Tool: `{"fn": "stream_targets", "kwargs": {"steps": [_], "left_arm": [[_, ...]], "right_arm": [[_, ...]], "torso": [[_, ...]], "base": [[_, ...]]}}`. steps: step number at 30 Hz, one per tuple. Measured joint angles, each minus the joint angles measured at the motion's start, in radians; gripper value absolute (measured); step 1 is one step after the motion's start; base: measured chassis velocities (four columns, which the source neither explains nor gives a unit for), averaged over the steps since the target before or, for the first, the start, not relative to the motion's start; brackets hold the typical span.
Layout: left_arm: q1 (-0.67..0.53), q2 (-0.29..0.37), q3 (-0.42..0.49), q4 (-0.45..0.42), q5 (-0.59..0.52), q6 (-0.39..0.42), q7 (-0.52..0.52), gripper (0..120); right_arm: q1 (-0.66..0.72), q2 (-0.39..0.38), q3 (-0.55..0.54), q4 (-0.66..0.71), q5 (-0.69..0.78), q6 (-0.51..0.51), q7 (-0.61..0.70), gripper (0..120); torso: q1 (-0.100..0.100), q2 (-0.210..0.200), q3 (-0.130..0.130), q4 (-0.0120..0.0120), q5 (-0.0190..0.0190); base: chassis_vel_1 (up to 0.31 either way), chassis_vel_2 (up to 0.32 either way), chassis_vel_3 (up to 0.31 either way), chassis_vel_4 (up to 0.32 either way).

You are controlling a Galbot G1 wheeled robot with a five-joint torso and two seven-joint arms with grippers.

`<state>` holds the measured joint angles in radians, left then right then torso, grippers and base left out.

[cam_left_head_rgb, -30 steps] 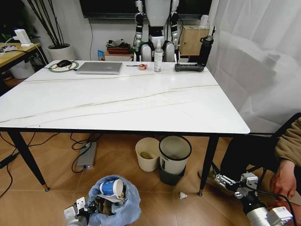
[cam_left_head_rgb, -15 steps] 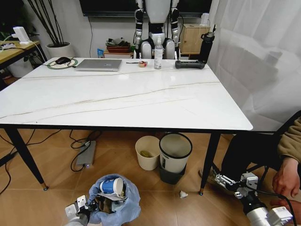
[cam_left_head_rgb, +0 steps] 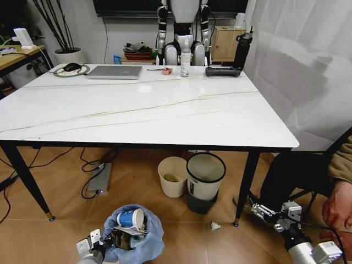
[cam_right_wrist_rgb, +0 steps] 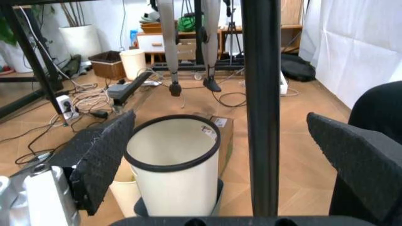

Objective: Pick up the trash bin and place the trash from the table into it.

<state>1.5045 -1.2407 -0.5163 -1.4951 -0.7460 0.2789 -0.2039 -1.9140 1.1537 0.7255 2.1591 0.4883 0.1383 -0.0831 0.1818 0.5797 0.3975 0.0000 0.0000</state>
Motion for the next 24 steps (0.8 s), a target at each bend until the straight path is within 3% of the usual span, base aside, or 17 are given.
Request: {"fn": "stream_targets", "kwargs": {"steps": [24], "left_arm": [[-0.001, -0.001, 0.0, -0.009, 0.003, -0.001, -0.003, 0]], "right_arm": [[0.0, 0.0, 0.0, 0.0, 0.0, 0.0, 0.0, 100]], "torso": [[-0.039, -0.103, -0.063, 0.0, 0.0]], "base": [[0.0, 0.0, 0.0, 0.0]]}}
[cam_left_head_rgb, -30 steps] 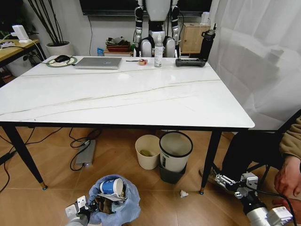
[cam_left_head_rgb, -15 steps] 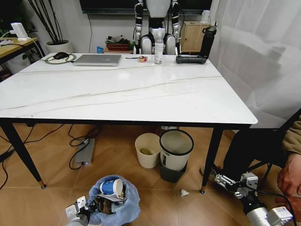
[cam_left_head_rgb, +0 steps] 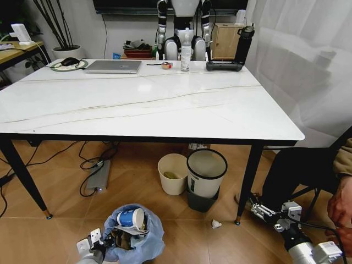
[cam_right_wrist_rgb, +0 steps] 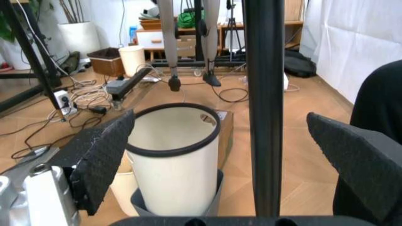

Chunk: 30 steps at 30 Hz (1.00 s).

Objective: Pick up the trash bin and place the trash from the table into it.

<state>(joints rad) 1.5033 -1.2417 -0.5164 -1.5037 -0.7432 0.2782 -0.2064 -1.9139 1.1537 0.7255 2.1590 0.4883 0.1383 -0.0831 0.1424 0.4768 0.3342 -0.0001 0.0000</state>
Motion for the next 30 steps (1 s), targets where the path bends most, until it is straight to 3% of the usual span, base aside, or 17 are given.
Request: {"fn": "stream_targets", "kwargs": {"steps": [8, 21, 26, 28, 30], "left_arm": [[0.001, -0.001, 0.0, -0.001, 0.012, -0.009, 0.0, 0], [-0.017, 0.003, 0.004, 0.004, 0.012, -0.005, -0.02, 0], [-0.028, 0.005, 0.011, 0.006, 0.006, 0.003, -0.026, 23], [-0.03, 0.005, 0.012, 0.007, 0.002, 0.006, -0.03, 25], [-0.031, 0.006, 0.014, 0.007, -0.005, 0.01, -0.035, 35]], "right_arm": [[0.0, 0.0, 0.0, 0.0, 0.0, 0.0, 0.0, 100], [0.0, 0.0, 0.0, 0.0, 0.0, 0.0, 0.0, 100], [0.0, 0.0, 0.0, 0.0, 0.0, 0.0, 0.0, 100], [0.0, 0.0, 0.0, 0.0, 0.0, 0.0, 0.0, 100], [0.0, 0.0, 0.0, 0.0, 0.0, 0.0, 0.0, 100]], "torso": [[-0.007, -0.02, -0.013, 0.0, 0.0], [-0.007, -0.019, -0.012, 0.0001, 0.0001], [-0.006, -0.017, -0.011, -0.0001, 0.0003], [-0.006, -0.016, -0.01, 0.0, 0.0001], [-0.006, -0.015, -0.01, 0.0001, 0.0002]], "base": [[0.0, 0.0, 0.0, 0.0], [0.0, 0.0, 0.0, 0.0], [0.0, 0.0, 0.0, 0.0], [0.0, 0.0, 0.0, 0.0], [0.0, 0.0, 0.0, 0.0]]}}
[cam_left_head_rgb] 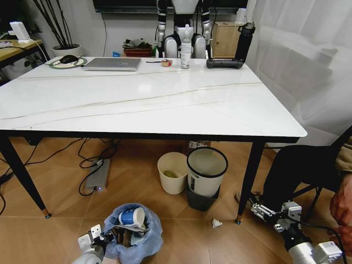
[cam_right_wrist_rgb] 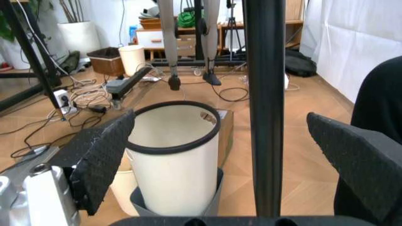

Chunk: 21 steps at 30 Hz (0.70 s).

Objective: Pick up the trash bin and place the trash from the table into it.

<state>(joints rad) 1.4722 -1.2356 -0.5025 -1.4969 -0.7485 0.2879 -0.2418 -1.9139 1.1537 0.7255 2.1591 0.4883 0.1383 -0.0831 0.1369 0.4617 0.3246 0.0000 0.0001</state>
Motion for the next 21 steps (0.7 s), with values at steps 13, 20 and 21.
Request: {"fn": "stream_targets", "kwargs": {"steps": [13, 20, 21], "left_arm": [[0.064, 0.035, -0.026, -0.074, -0.016, -0.004, 0.003, 77], [0.126, 0.056, -0.068, -0.178, -0.003, -0.035, 0.012, 99], [0.141, 0.056, -0.078, -0.21, 0.03, -0.06, 0.031, 100]], "right_arm": [[0.0, 0.0, 0.0, 0.0, 0.0, 0.0, 0.0, 100], [0.0, 0.0, 0.0, 0.0, 0.0, 0.0, 0.0, 100], [0.0, 0.0, 0.0, 0.0, 0.0, 0.0, 0.0, 100]], "torso": [[0.001, 0.003, 0.002, 0.0, -0.0001], [0.002, 0.004, 0.003, 0.0, -0.0004], [0.002, 0.004, 0.003, 0.0, -0.0003]], "base": [[0.0, 0.0, 0.0, 0.0], [0.0, 0.0, 0.0, 0.0], [0.0, 0.0, 0.0, 0.0]]}}
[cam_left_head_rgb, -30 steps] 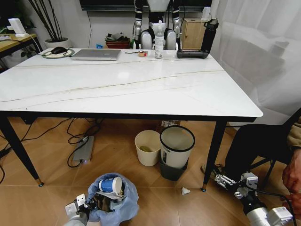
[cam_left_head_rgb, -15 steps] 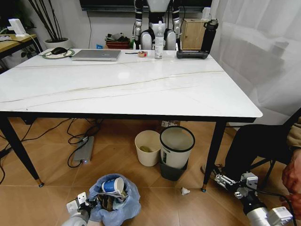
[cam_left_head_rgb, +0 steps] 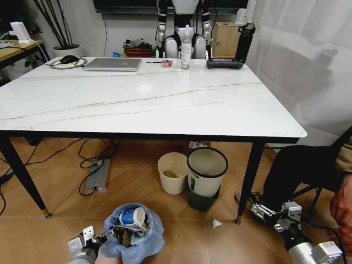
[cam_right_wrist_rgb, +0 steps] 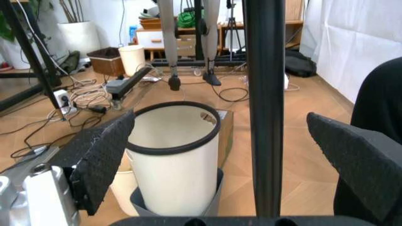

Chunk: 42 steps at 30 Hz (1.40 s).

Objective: Pick up the trash bin and place the trash from the table into it.

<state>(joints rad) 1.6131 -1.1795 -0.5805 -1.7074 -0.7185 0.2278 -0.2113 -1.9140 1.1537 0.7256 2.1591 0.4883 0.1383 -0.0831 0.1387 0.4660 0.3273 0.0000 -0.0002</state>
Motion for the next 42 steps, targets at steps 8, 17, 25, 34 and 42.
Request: {"fn": "stream_targets", "kwargs": {"steps": [8, 17, 25, 34, 42], "left_arm": [[0.107, -0.018, -0.032, -0.3, 0.311, -0.418, 0.202, 100], [0.184, -0.004, -0.001, -0.519, 0.341, -0.418, 0.218, 100], [0.182, -0.004, 0.0, -0.516, 0.338, -0.412, 0.215, 100], [0.181, -0.004, 0.0, -0.51, 0.336, -0.409, 0.213, 100], [0.18, -0.004, 0.0, -0.507, 0.334, -0.408, 0.212, 100]], "right_arm": [[0.0, 0.0, 0.0, 0.0, 0.0, 0.0, 0.0, 100], [0.0, 0.0, 0.0, 0.0, 0.0, 0.0, 0.0, 100], [0.0, 0.0, 0.0, 0.0, 0.0, 0.0, 0.0, 100], [0.0, 0.0, 0.0, 0.0, 0.0, 0.0, 0.0, 100], [0.0, 0.0, 0.0, 0.0, 0.0, 0.0, 0.0, 100]], "torso": [[0.0, 0.001, 0.001, -0.0002, 0.0002], [0.0, 0.001, 0.001, -0.0001, -0.0001], [0.001, 0.002, 0.001, -0.0001, 0.0002], [0.001, 0.002, 0.001, -0.0001, 0.0002], [0.001, 0.002, 0.001, -0.0001, 0.0002]], "base": [[0.0, 0.0, 0.0, 0.0], [0.0, 0.0, 0.0, 0.0], [0.0, 0.0, 0.0, 0.0], [0.0, 0.0, 0.0, 0.0], [0.0, 0.0, 0.0, 0.0]]}}
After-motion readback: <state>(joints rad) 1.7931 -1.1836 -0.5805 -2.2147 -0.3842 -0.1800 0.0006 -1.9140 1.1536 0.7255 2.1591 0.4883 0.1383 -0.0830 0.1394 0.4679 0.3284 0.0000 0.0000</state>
